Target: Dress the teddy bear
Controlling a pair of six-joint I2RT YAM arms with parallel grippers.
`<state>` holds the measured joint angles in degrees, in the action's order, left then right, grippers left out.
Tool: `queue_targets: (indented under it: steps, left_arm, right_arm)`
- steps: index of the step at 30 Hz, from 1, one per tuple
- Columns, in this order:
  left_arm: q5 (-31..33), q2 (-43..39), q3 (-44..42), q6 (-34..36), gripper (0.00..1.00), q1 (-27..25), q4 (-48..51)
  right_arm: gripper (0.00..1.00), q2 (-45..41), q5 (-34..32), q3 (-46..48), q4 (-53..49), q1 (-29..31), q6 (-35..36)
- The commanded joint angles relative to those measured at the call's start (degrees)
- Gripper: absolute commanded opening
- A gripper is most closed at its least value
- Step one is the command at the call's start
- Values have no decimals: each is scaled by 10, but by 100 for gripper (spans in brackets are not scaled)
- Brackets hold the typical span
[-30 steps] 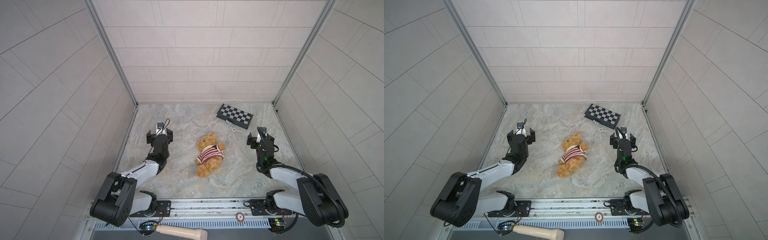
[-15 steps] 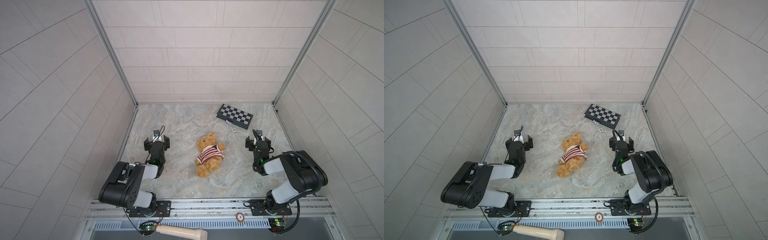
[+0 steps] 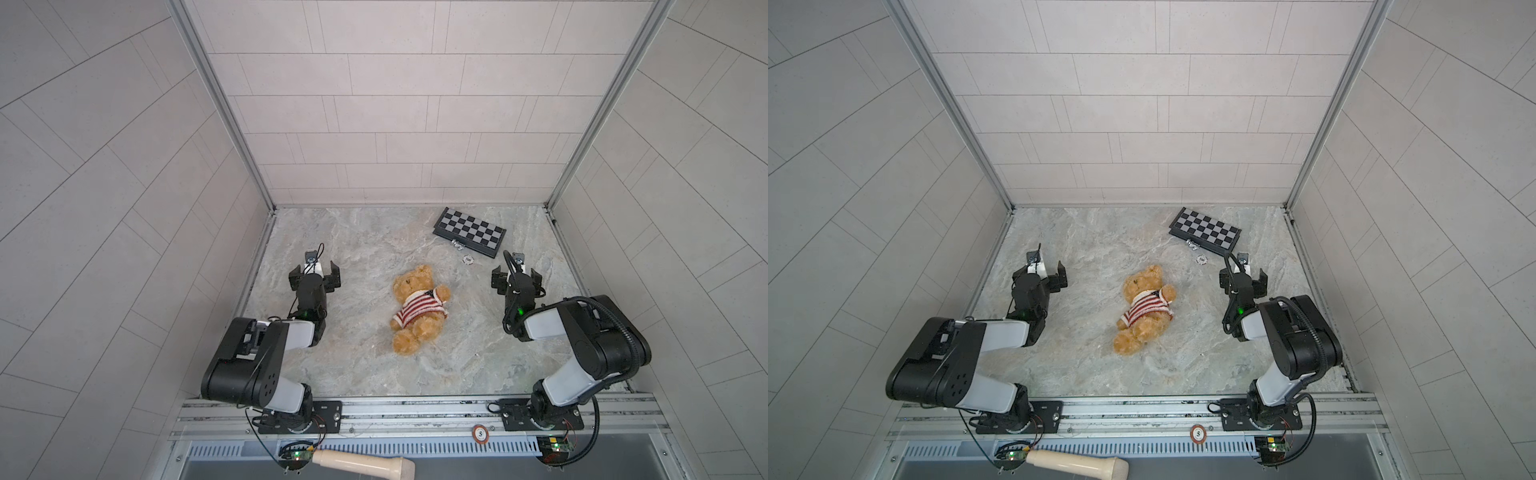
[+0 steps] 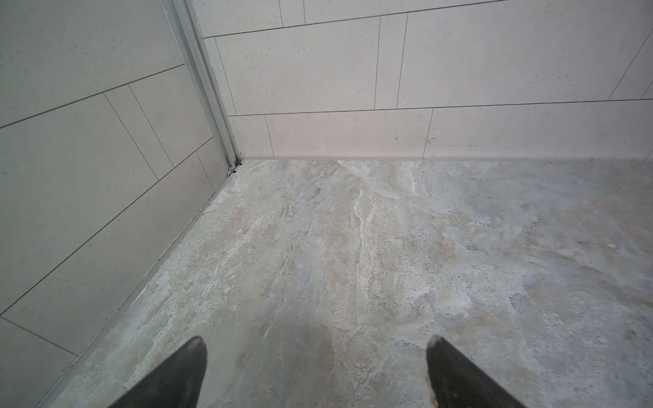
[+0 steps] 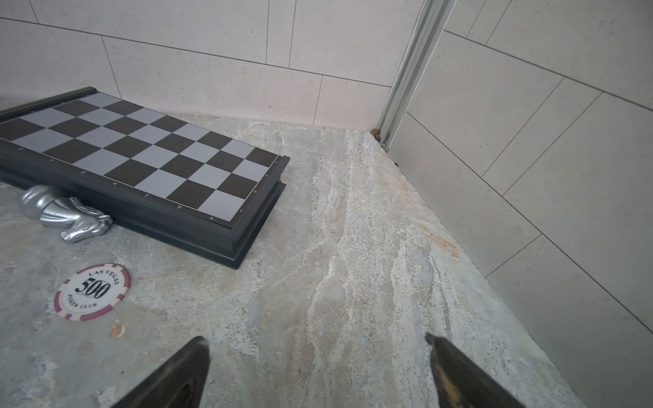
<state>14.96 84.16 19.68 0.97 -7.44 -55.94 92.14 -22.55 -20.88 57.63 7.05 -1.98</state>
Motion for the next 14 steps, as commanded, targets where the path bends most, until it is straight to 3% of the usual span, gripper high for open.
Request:
queue_targets:
  steps: [1, 14]
  left_arm:
    - [-9, 1, 5, -3, 100, 4, 4]
    - [-25, 2, 8, -1, 100, 8, 8]
  right_arm:
    - [99, -8, -13, 1, -6, -3, -6]
    - [99, -7, -15, 2, -1, -1, -2]
